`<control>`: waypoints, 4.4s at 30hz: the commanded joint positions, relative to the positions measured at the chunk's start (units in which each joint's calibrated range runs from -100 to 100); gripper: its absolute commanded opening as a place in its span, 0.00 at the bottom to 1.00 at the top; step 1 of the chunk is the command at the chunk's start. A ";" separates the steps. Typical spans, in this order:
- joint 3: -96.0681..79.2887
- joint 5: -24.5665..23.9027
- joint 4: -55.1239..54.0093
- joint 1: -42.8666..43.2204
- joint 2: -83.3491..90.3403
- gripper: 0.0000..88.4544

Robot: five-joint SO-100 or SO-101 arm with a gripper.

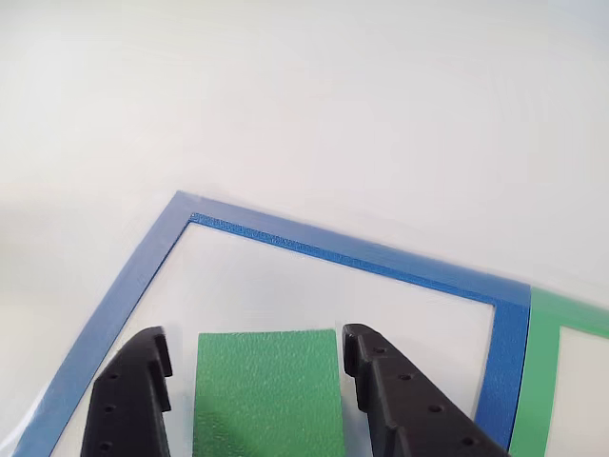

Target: Tower of hanoi

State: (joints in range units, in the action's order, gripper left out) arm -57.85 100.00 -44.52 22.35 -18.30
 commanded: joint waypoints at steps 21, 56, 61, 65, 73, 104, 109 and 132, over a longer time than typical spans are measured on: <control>0.28 0.00 15.34 -0.81 16.70 0.02; 65.35 -13.05 137.88 -15.45 56.85 0.03; 50.08 -1.84 130.68 -19.64 62.86 0.03; 35.45 0.00 121.69 -23.76 67.66 0.03; 6.46 0.00 94.98 -28.18 73.51 0.04; -14.44 0.00 20.93 -28.64 35.69 0.04; -13.53 0.00 17.20 -28.34 32.33 0.04; -12.89 0.00 10.89 -28.79 24.47 0.17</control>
State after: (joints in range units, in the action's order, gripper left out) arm -72.39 99.22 -31.78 -5.83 5.88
